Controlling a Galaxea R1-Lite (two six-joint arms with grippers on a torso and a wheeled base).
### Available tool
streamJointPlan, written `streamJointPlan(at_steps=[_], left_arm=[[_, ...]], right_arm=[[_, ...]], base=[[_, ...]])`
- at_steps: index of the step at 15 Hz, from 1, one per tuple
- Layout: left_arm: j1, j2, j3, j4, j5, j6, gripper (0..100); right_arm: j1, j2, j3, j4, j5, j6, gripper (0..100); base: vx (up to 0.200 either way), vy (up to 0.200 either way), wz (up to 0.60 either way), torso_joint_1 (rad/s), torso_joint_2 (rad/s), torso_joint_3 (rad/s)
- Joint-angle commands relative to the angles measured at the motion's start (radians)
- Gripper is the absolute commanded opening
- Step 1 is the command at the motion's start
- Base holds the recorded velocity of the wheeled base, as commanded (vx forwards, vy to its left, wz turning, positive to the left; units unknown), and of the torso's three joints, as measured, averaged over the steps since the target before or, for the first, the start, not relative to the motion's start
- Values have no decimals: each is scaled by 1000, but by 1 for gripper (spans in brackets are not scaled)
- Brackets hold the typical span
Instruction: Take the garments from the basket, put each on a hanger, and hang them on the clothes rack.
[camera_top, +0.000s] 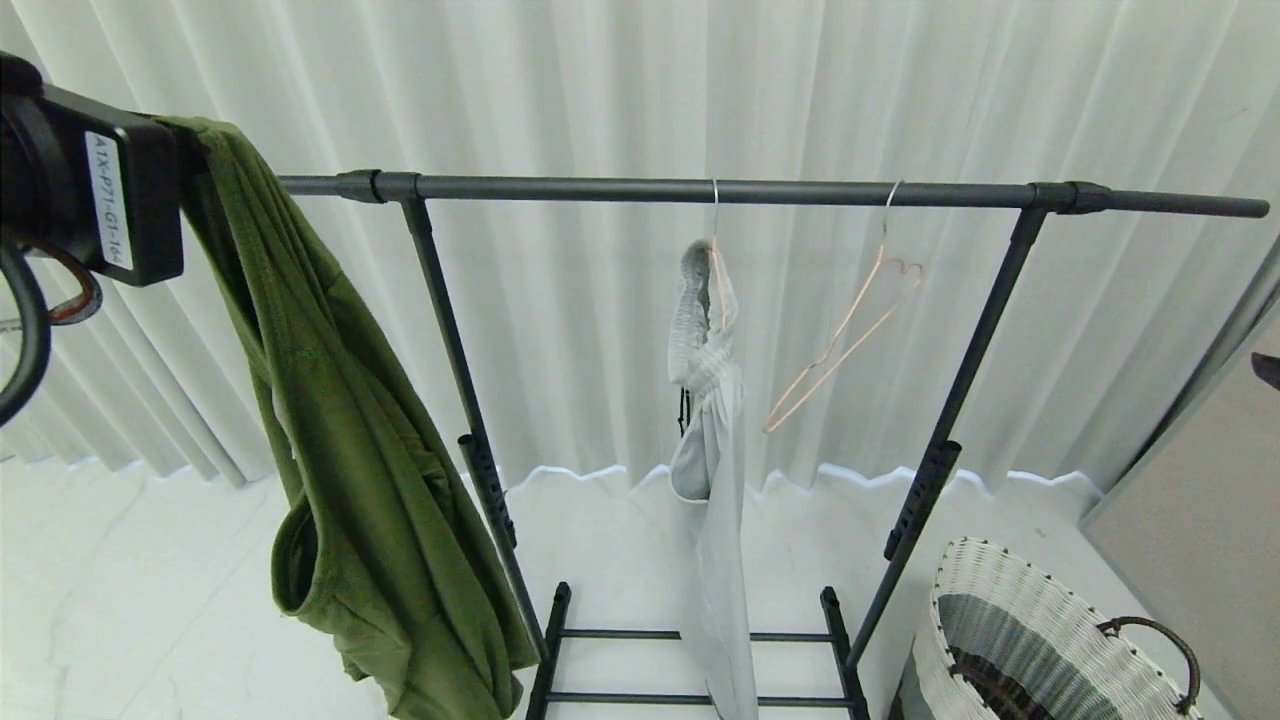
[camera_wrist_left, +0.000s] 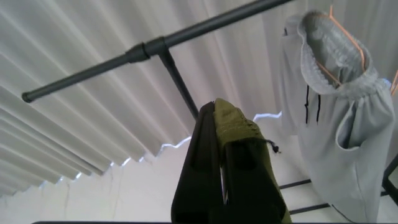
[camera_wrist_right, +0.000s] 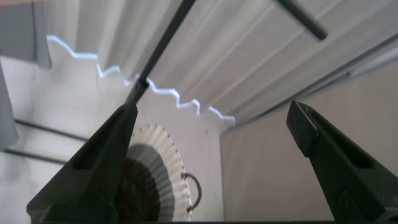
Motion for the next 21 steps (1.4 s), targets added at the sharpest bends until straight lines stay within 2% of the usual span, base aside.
streamJointPlan(at_steps=[1,9,11,12,14,17,19,21], left_arm=[[0,4,2,1,0,0,0],[-2,4,20,-1,0,2,0],[-2,0,40,-1,0,-1,0],[-2,-1,45,-1,0,-3,0],[-2,-18,97,-39,0,-1,0],[-2,-50,172,-81,0,3,0],[-2,-64,186,-81,0,3,0],[-2,-72,192,-81,0,5,0]], right_arm=[[2,1,10,-4,0,1,100],[69,16,22,0,3,90,100],[126,37,32,-3,3,151,100],[137,42,35,-3,3,165,100],[240,80,65,-6,3,280,100],[367,163,72,-15,-6,395,100],[399,240,76,-93,-20,406,100],[419,340,70,-164,-75,406,100]], base=[[200,0,0,183,-442,-232],[200,0,0,35,-66,-32],[200,0,0,5,2,0],[0,0,0,0,0,0],[0,0,0,0,0,0],[0,0,0,0,0,0],[0,0,0,0,0,0],[0,0,0,0,0,0]])
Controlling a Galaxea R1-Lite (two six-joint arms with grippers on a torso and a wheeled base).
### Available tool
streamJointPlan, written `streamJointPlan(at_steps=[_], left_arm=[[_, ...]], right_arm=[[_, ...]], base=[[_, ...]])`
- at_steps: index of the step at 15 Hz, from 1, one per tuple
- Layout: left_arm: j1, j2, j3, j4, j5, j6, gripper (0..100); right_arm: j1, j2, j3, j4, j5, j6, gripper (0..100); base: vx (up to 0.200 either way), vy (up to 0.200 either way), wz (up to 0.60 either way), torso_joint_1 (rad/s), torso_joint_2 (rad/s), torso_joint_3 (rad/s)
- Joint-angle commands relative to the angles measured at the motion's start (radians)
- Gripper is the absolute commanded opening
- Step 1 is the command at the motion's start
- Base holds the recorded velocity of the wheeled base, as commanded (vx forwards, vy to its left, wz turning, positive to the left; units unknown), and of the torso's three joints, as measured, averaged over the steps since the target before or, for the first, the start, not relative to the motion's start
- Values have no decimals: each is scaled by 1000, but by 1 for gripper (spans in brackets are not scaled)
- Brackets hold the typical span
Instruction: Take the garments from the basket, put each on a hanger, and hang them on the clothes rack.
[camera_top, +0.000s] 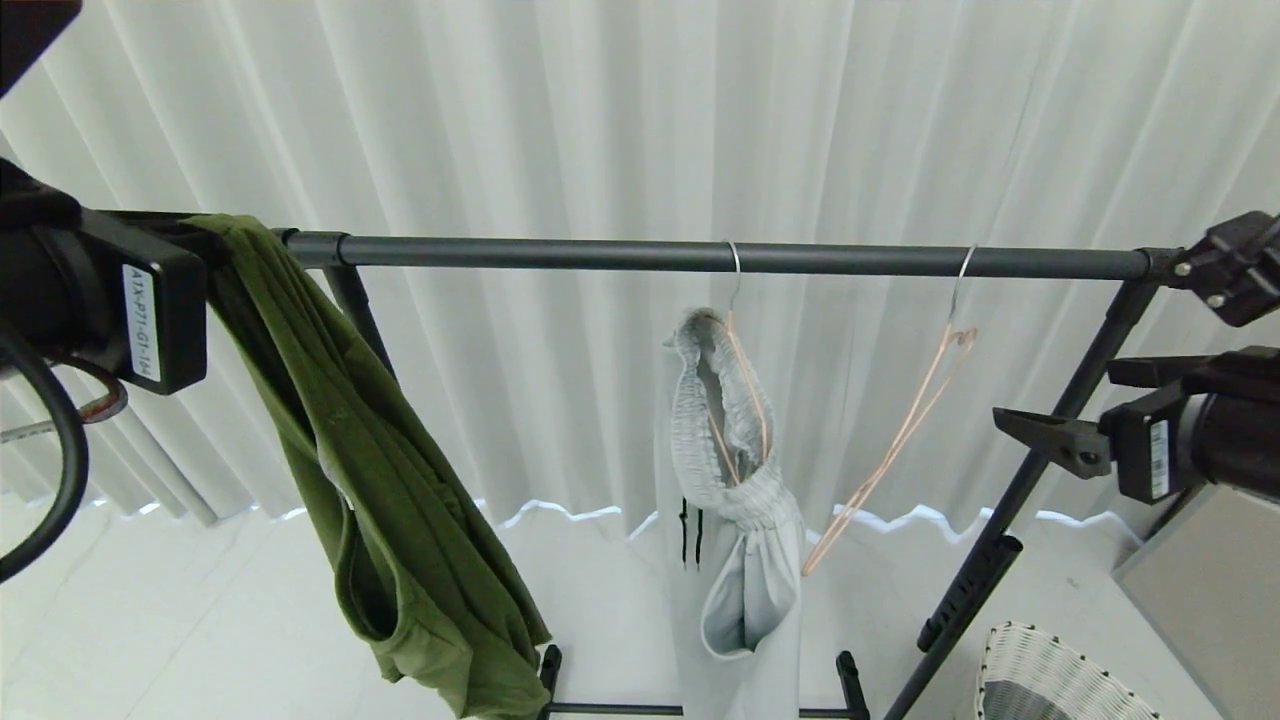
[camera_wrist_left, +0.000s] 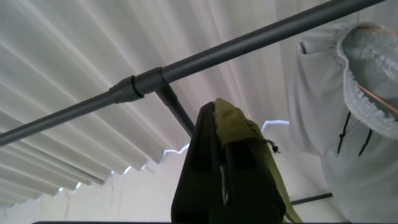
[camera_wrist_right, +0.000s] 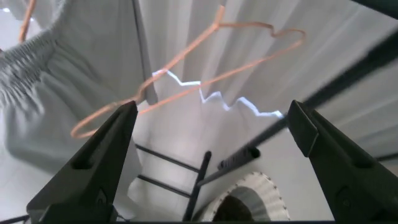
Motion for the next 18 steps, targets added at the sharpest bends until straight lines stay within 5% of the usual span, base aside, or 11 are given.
streamJointPlan(at_steps=[1,9,18], left_arm=[[0,-14,3,1,0,0,0],[0,-23,6,1,2,0,0],[-3,-23,6,1,2,0,0]], right_arm=[[34,144,-3,-62,-51,1,100],[43,298,-6,-121,-134,33,100],[43,298,0,-120,-204,84,100]], base=[[0,0,0,0,0,0],[0,0,0,0,0,0],[0,0,0,0,0,0]])
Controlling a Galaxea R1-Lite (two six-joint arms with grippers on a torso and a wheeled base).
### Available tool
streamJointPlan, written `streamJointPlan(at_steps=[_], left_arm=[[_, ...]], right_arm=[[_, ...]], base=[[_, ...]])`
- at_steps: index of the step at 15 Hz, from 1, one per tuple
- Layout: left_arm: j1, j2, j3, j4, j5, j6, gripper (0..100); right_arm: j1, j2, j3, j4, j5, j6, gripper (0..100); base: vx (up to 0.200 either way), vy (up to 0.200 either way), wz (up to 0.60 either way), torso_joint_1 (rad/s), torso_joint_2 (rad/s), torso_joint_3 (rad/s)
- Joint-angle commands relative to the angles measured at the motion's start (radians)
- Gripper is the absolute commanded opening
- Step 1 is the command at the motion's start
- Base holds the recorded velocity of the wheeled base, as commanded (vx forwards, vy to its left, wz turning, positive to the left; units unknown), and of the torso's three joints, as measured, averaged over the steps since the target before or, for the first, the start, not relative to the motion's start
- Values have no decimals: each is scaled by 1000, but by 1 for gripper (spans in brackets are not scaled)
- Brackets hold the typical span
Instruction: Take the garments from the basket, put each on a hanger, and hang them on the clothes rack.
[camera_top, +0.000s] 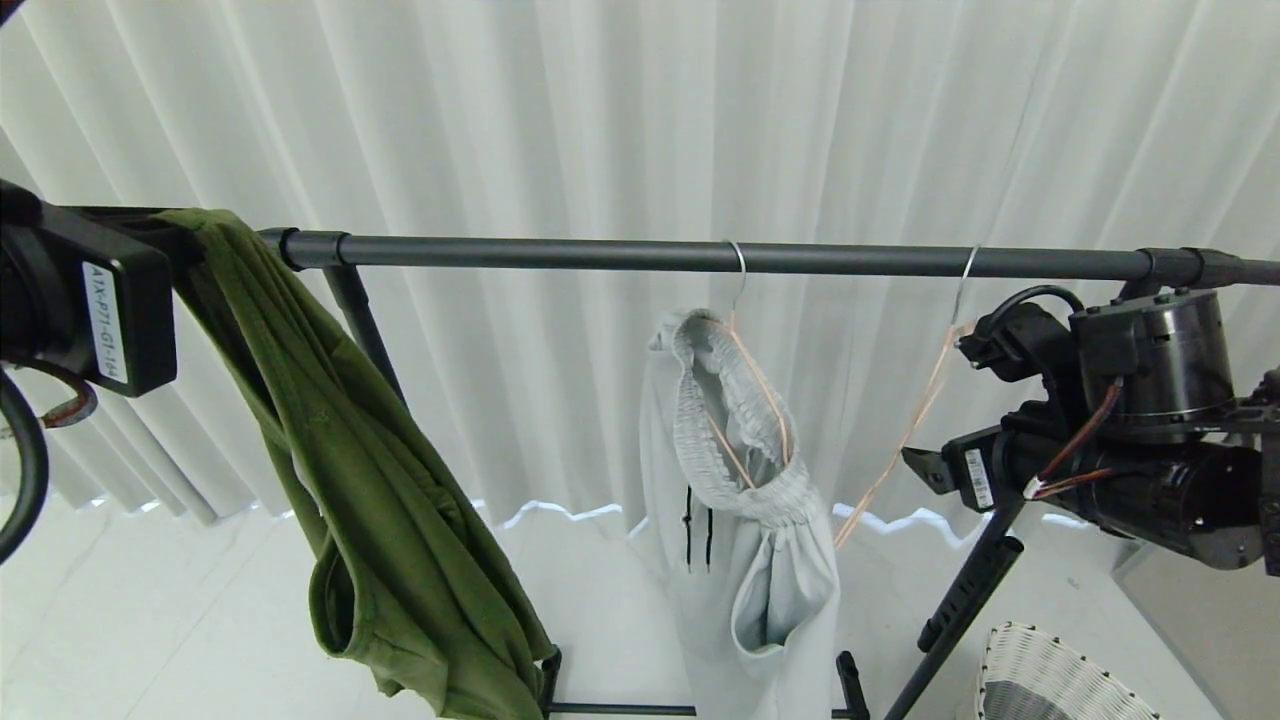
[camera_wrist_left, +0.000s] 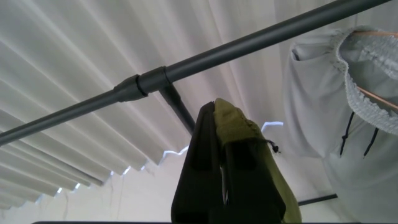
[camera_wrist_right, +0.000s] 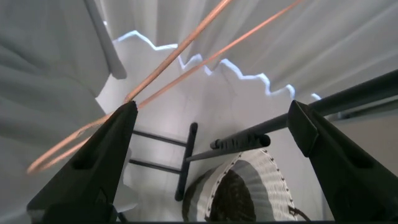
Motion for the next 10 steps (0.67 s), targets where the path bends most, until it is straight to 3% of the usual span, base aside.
streamJointPlan(at_steps=[1,5,10], left_arm=[[0,-1,0,0,0,0,0],[0,0,0,0,0,0,0],[0,-7,0,0,0,0,0]], right_arm=[[2,-18,-3,-2,1,3,100],[41,-53,-7,-6,12,23,100],[31,14,-4,-45,-1,26,100]], base=[[0,0,0,0,0,0],[0,0,0,0,0,0],[0,0,0,0,0,0]])
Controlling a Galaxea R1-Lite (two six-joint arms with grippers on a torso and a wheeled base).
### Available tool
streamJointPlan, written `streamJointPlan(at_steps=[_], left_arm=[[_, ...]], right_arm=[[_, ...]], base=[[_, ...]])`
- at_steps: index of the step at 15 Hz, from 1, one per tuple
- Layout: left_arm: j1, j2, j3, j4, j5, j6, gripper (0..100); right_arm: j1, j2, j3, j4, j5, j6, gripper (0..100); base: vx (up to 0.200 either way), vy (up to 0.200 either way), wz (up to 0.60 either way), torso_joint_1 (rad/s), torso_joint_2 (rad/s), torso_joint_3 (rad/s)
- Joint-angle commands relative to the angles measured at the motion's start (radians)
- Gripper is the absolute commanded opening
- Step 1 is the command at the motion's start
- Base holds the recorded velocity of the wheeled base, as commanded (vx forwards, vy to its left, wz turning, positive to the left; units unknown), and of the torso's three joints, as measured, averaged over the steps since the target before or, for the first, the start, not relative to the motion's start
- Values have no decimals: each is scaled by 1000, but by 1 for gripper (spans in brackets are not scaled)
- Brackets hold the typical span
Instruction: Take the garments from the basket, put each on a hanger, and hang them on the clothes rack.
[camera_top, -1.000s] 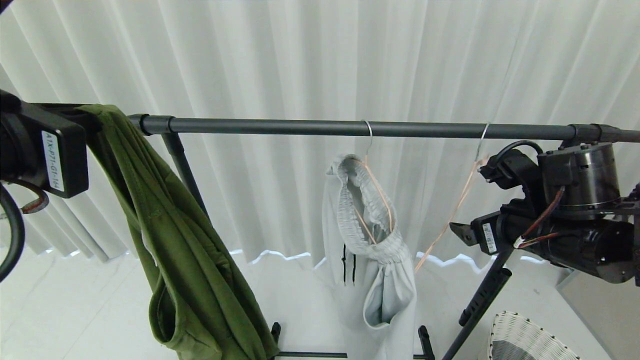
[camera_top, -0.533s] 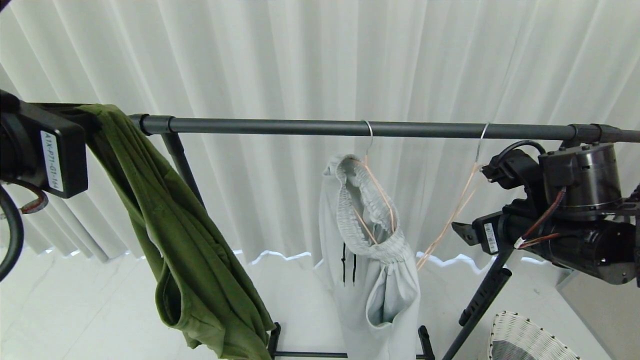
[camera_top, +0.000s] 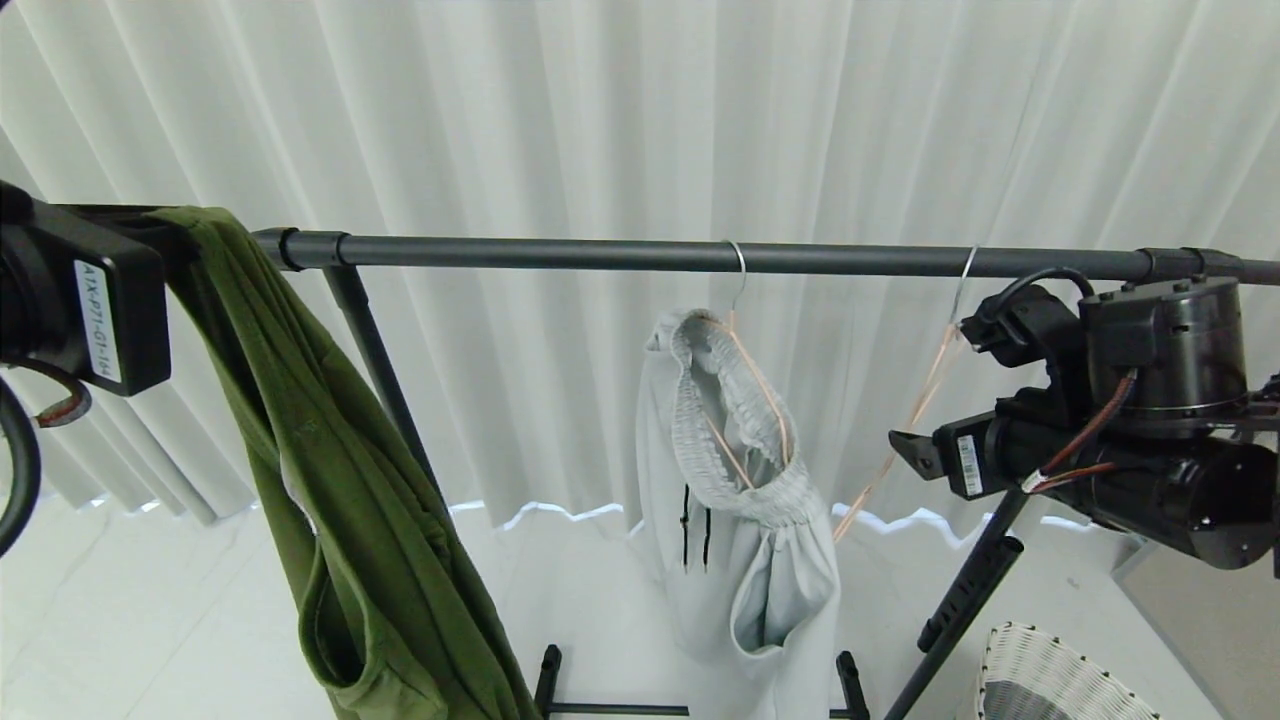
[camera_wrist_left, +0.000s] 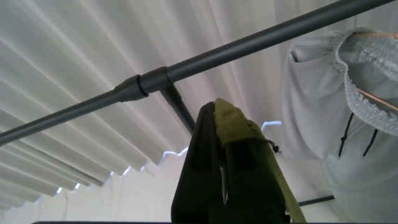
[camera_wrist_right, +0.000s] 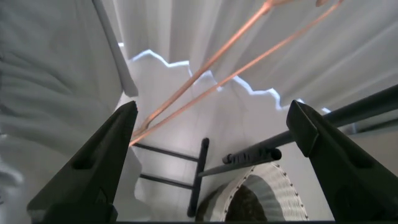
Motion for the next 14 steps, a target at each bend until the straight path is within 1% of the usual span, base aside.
streamJointPlan(at_steps=[1,3,9,11,14], left_arm=[[0,-5,0,0,1,0,0],[0,-7,0,0,1,0,0],[-3,-5,0,0,1,0,0],[-3,-7,0,0,1,0,0],[-12,-10,0,0,1,0,0]], right_arm=[[-7,35,-2,0,-12,0,100],[-14,43,-5,0,-32,1,100],[-21,-4,17,5,-33,20,100],[-21,-21,46,5,-33,52,100],[-21,-18,55,9,-33,144,100]], base=[[0,0,0,0,0,0],[0,0,0,0,0,0],[0,0,0,0,0,0],[0,0,0,0,0,0],[0,0,0,0,0,0]])
